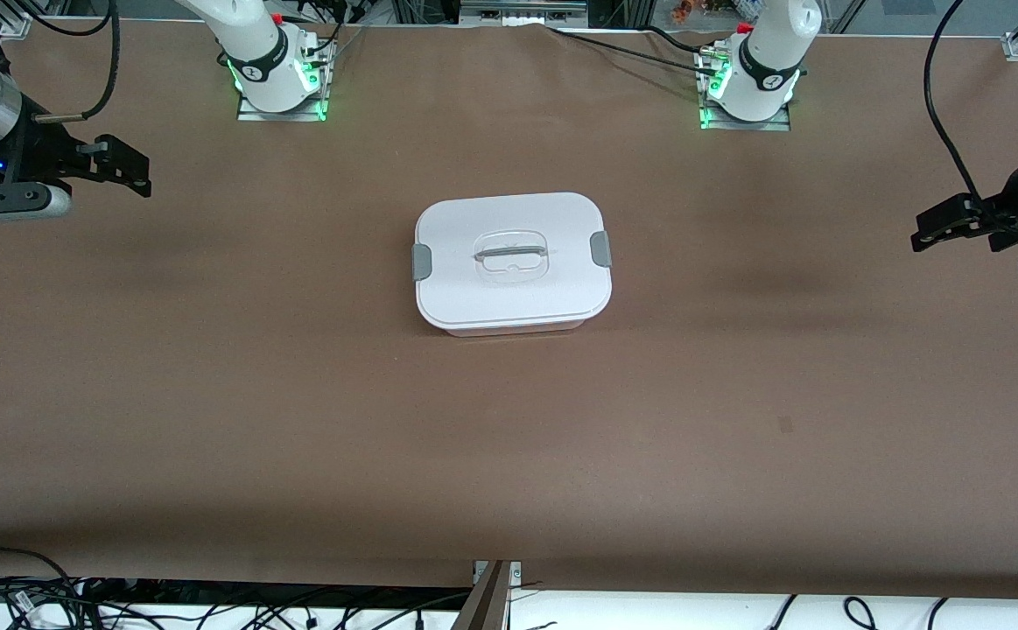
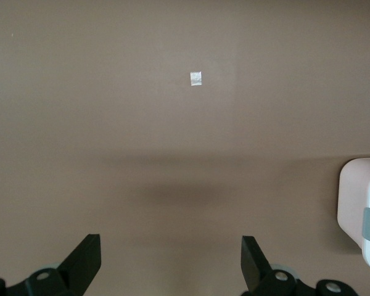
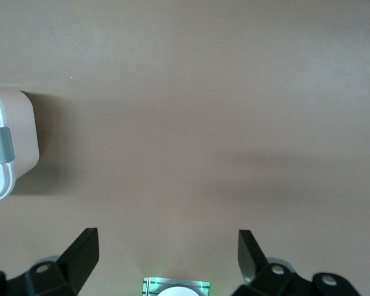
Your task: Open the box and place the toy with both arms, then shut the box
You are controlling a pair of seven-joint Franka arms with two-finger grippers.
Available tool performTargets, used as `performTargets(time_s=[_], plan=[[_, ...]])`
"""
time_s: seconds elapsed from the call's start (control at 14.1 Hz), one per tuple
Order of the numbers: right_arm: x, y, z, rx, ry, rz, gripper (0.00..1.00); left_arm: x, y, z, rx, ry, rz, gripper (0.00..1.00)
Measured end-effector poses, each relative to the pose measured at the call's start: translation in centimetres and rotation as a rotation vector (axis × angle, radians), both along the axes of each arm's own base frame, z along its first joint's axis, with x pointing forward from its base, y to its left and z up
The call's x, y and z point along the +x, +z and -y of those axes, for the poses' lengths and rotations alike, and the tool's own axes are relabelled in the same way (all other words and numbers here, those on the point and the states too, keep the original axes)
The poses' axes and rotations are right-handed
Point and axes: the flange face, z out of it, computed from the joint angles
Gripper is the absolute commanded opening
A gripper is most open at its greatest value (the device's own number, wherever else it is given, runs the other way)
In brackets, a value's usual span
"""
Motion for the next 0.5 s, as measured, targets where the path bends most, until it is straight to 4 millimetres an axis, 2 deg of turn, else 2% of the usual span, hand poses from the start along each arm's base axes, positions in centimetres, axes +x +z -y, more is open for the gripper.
performTargets(time_s=[0.21,0.5], plan=[[0.2,0.1,-0.2,0.002,0.003,0.016,1.0,0.6,-1.7,-0.4,0.0,0.007,-0.029,1.0],[0.3,0.3,-0.4,0.005,0.008,0.035,1.0,0.7,-1.9,-0.3,0.0,0.006,-0.032,1.0]])
